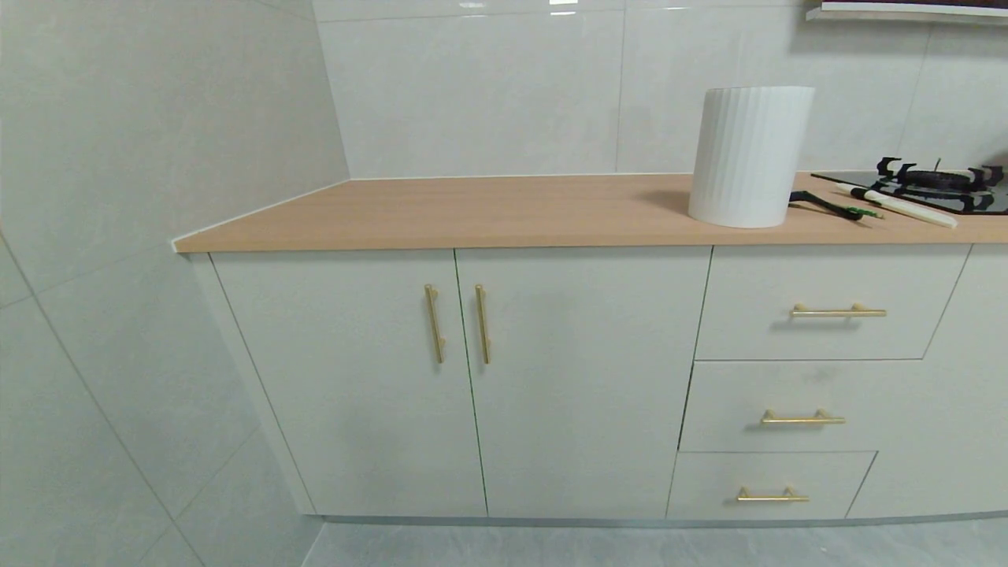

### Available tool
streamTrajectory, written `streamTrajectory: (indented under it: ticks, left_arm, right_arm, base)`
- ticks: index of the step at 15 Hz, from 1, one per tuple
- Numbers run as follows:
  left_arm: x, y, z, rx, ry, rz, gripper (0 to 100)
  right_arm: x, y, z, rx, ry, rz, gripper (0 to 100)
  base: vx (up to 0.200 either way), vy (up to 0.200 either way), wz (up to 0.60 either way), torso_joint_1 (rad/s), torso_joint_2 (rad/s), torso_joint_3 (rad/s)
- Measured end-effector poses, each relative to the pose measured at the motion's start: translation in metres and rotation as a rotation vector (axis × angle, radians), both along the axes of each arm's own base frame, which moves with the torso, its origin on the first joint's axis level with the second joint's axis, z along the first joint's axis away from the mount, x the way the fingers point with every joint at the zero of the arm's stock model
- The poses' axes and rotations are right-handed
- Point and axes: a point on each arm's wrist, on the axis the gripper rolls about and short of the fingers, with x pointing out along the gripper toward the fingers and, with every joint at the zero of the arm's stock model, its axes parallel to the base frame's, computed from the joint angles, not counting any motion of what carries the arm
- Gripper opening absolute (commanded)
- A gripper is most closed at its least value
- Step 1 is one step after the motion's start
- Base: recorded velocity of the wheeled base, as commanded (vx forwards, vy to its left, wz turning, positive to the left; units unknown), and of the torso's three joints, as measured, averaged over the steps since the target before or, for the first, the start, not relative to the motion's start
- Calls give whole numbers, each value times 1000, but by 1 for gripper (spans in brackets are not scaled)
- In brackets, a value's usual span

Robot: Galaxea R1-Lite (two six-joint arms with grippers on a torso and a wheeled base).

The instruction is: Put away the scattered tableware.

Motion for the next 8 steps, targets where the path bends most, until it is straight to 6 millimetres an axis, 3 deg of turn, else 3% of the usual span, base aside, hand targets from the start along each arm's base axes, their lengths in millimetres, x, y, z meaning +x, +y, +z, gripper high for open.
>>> streamTrajectory:
  ticks: [8]
  left_arm:
    - [0,0,0,-8,1,1,100]
  right_arm:
    - [0,0,-1,6,4,0,100]
  base:
    - [0,0,0,0,0,0]
